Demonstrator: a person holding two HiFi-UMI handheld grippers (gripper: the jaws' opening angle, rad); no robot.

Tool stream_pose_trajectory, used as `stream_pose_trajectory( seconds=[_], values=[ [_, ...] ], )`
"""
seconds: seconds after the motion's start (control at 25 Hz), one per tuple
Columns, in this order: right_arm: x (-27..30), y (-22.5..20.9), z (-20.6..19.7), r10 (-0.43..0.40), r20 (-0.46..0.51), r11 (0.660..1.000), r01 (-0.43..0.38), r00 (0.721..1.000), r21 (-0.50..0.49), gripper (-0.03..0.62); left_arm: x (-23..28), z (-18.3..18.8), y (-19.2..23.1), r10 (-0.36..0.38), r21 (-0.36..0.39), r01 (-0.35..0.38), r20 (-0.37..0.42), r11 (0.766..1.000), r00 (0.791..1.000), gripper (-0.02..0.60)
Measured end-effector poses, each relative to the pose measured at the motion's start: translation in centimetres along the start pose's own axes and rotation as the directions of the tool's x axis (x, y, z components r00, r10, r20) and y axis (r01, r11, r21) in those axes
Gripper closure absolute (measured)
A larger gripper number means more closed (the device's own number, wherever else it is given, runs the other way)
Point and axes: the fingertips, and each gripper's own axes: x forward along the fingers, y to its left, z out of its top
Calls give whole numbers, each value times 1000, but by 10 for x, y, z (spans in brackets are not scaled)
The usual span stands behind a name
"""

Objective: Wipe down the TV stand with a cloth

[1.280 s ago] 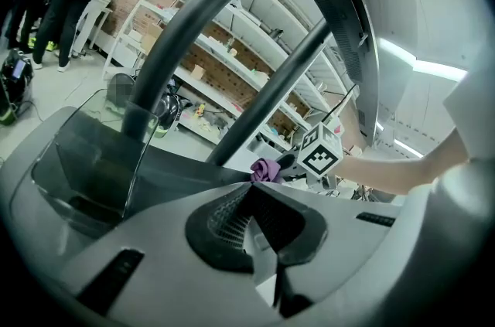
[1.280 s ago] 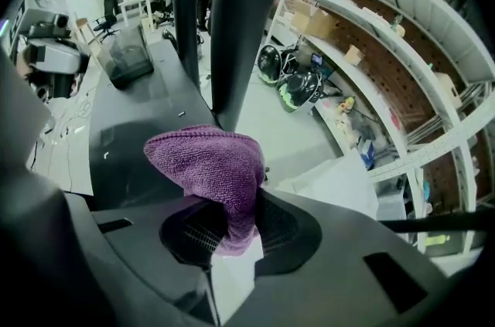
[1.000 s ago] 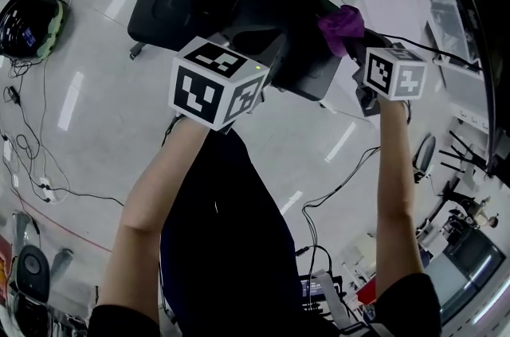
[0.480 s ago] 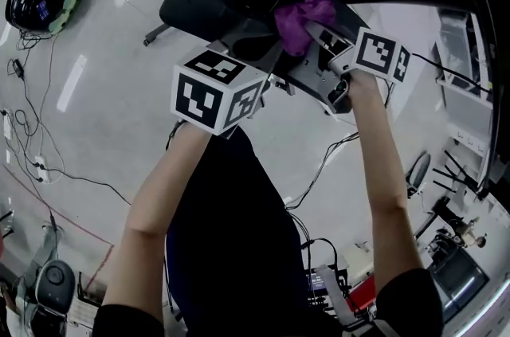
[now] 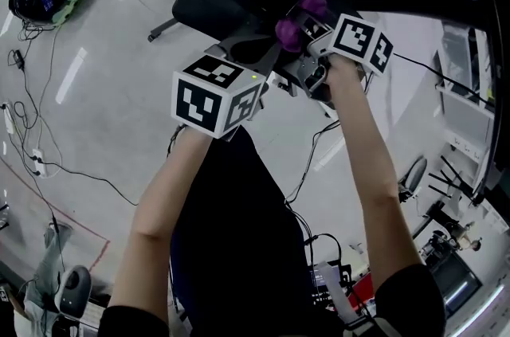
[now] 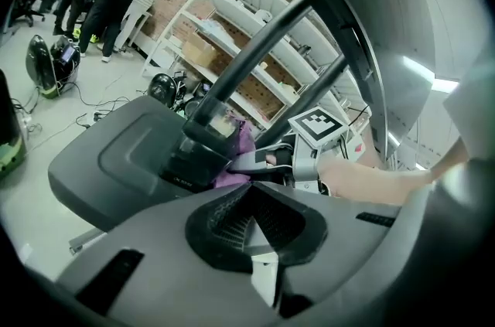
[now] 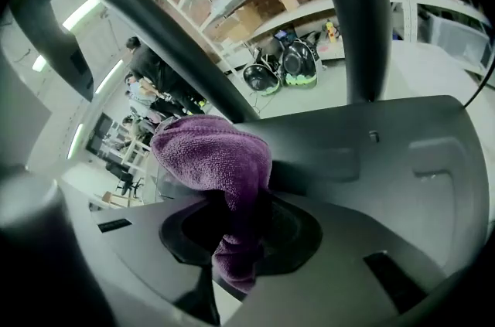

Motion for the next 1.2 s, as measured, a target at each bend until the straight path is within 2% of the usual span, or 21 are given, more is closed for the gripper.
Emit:
stream_pose_trajectory(
  seconds=[0.08, 0.64, 1.2],
  values=[
    [0, -1, 0, -14, 14, 1000, 14, 1000, -11, 496, 2, 0, 0, -1, -9, 1, 3, 1000, 1000, 575],
    [-32, -52, -1, -63, 72, 993, 55, 995, 106, 496, 23, -11, -18, -38, -19, 37, -38, 999, 999, 575],
    [-80, -110, -9, -147, 84, 983, 135, 986, 127, 496, 45, -26, -39, -72, -16, 71, -76, 997, 995, 575]
  ],
)
